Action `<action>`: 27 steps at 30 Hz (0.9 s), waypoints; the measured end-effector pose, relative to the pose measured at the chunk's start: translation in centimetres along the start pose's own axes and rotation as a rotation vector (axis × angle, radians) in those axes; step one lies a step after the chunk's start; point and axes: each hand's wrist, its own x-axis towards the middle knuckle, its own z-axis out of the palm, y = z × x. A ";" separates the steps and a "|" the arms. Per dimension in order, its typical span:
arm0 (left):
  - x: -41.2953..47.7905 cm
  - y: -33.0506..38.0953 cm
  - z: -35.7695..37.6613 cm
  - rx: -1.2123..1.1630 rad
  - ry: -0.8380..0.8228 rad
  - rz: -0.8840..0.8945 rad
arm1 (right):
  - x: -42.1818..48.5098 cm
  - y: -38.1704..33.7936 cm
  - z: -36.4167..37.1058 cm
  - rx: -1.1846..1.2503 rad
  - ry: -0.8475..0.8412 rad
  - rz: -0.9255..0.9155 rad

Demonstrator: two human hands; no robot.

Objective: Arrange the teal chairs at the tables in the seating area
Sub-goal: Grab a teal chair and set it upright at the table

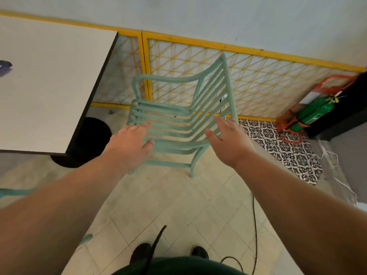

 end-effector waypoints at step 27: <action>-31.8 -16.0 6.0 -0.094 0.094 -0.543 | -16.2 -14.4 13.2 -0.188 -0.322 -0.515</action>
